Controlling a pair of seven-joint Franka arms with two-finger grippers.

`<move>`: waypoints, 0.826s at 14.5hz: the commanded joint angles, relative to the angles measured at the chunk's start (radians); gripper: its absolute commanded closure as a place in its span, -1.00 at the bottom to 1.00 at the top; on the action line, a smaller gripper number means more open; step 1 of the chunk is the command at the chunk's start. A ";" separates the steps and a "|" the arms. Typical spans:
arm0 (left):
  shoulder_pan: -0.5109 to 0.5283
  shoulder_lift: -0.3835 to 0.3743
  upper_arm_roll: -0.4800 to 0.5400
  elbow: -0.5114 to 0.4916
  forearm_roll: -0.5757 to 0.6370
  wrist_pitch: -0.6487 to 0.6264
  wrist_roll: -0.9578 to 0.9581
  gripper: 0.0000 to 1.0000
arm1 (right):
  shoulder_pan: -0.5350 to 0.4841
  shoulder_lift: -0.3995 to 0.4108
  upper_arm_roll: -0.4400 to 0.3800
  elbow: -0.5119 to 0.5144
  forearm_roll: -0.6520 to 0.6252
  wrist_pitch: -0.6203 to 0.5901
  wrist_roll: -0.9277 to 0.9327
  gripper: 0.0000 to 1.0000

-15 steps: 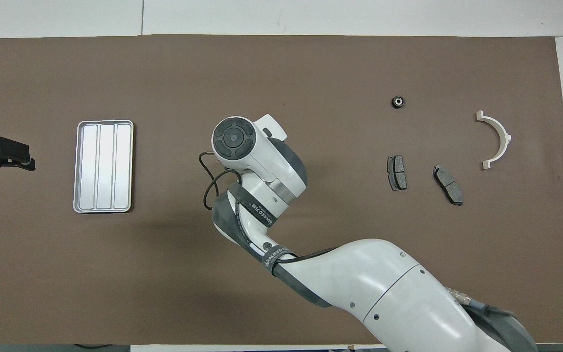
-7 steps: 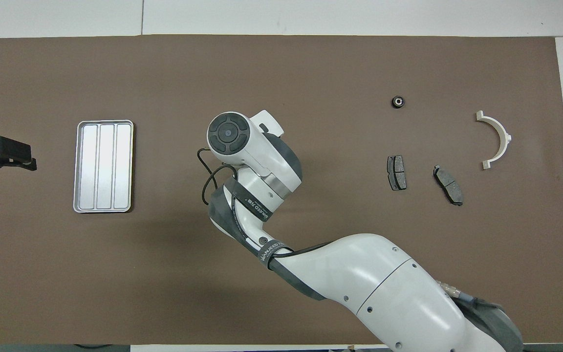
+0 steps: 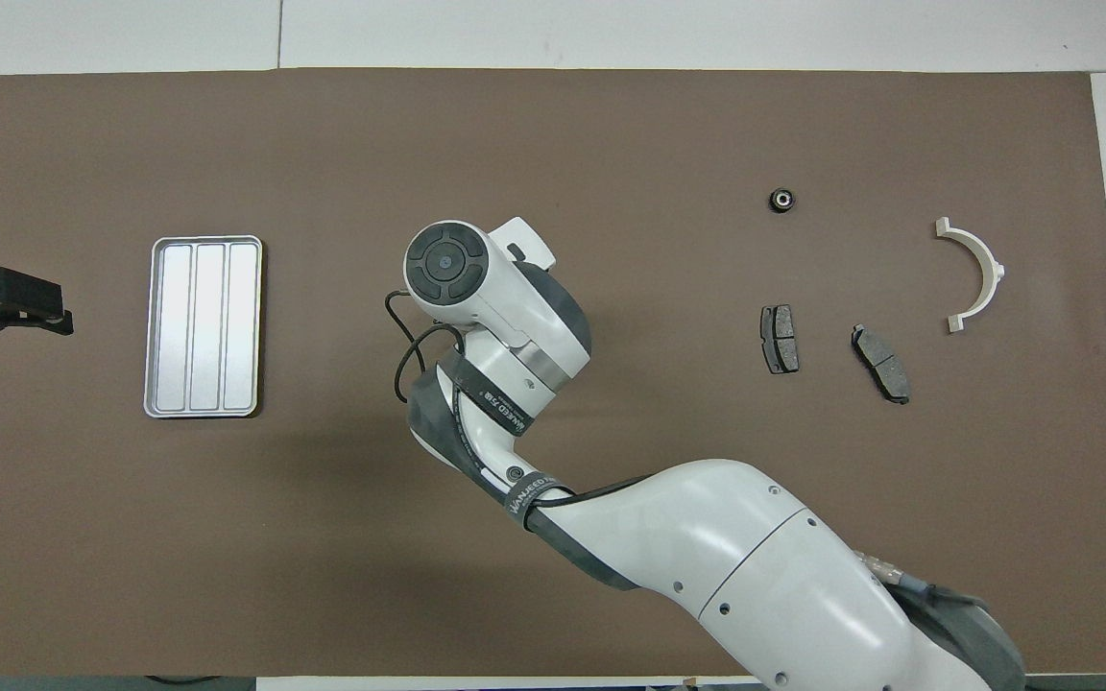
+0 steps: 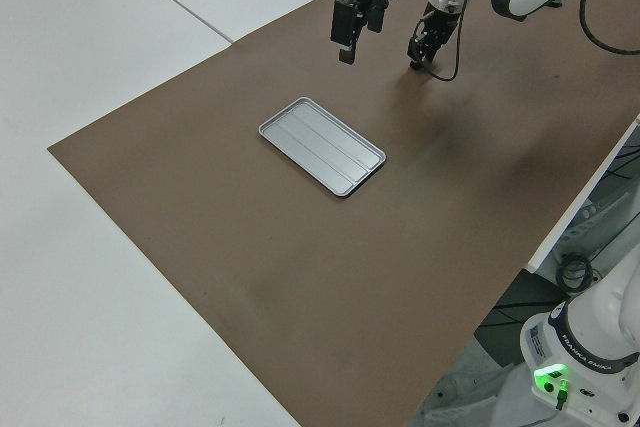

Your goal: Place bearing gear from tray to pile

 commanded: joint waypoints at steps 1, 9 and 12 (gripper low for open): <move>-0.005 -0.015 0.004 -0.005 0.001 -0.004 0.006 -1.00 | 0.016 0.038 0.003 0.028 -0.024 -0.008 0.049 0.05; -0.005 -0.015 0.004 -0.005 0.001 -0.004 0.005 -1.00 | 0.022 0.038 0.003 0.028 -0.024 -0.002 0.050 1.00; -0.005 -0.015 0.004 -0.005 -0.001 -0.004 0.005 -1.00 | -0.015 0.016 0.007 0.030 -0.022 -0.011 0.020 1.00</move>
